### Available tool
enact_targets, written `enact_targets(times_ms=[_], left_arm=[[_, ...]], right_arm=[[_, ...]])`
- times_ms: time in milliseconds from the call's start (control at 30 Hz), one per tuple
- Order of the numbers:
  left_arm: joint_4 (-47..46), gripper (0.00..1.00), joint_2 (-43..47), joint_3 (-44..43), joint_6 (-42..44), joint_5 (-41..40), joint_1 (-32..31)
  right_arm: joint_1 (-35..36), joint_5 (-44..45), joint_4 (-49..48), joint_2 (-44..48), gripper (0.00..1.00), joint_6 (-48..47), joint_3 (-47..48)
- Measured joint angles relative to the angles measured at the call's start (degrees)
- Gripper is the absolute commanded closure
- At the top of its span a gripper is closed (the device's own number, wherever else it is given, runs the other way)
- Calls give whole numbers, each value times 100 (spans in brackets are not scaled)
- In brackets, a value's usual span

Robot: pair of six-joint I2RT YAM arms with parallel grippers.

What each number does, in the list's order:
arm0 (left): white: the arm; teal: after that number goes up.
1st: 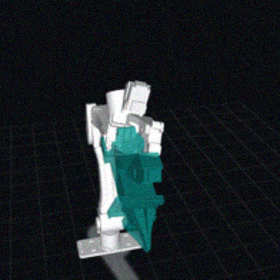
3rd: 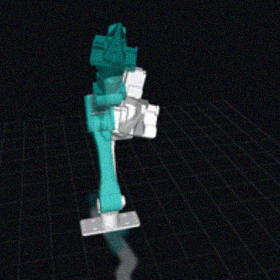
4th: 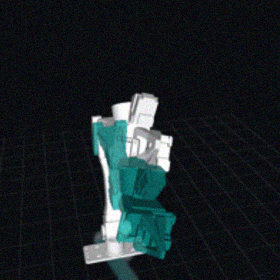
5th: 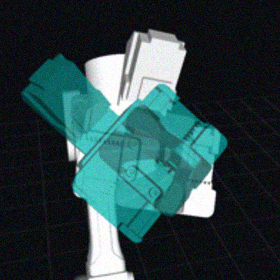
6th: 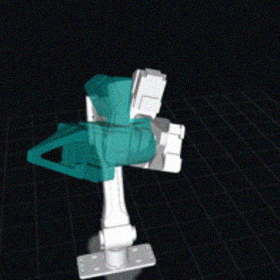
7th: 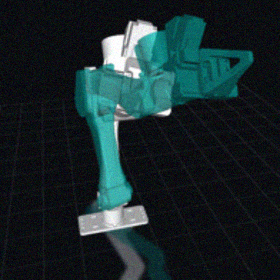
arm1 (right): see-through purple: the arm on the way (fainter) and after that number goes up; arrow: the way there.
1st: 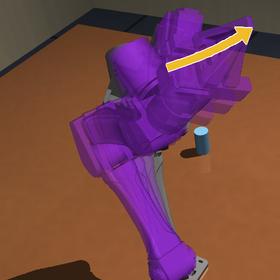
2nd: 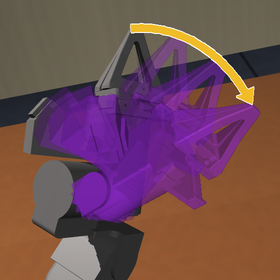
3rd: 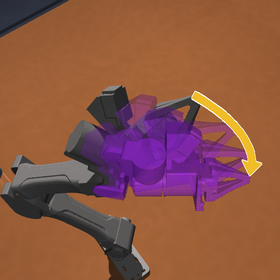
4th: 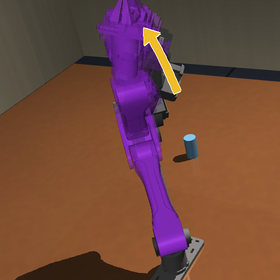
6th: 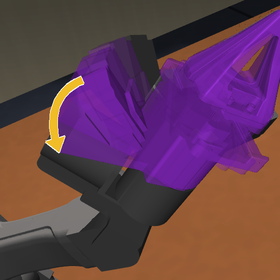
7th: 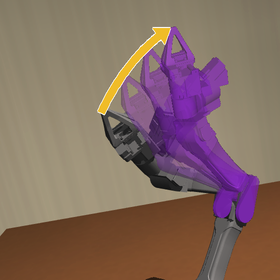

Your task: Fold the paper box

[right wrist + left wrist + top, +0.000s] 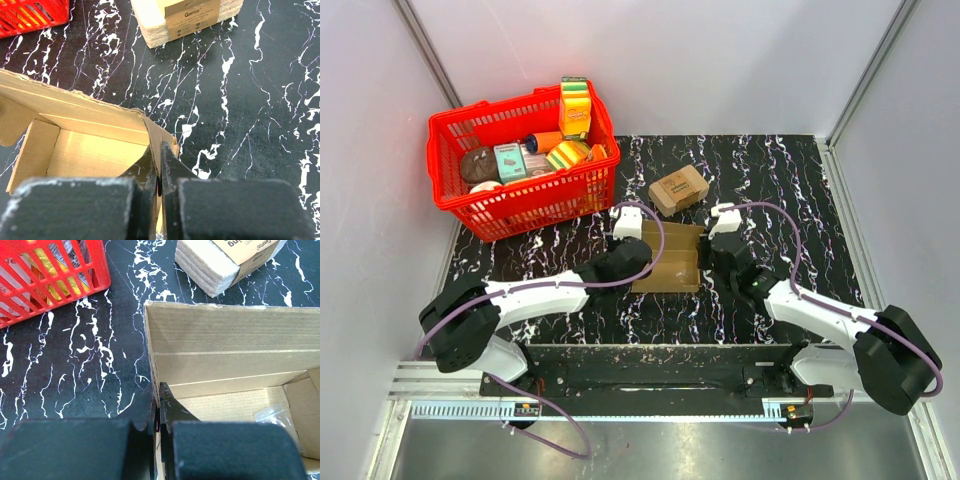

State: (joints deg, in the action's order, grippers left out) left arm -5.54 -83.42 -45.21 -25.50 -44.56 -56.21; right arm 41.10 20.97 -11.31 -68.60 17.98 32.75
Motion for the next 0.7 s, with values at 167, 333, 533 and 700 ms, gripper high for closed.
enact_targets(times_ms=[167, 333, 533, 700], left_arm=[[-35, 100, 0, 0, 66, -107, 0], [-345, 100, 7, 197, 103, -179, 0], [-990, 100, 74, 675, 79, -199, -46], [-1259, 100, 85, 861, 37, -208, -138]], right_arm=[[70, 66, -236, -15, 99, -50, -72], [114, 103, -555, -48, 100, -170, -210], [210, 96, -918, -15, 100, -302, -463], [234, 74, -1123, 94, 100, -345, -713]])
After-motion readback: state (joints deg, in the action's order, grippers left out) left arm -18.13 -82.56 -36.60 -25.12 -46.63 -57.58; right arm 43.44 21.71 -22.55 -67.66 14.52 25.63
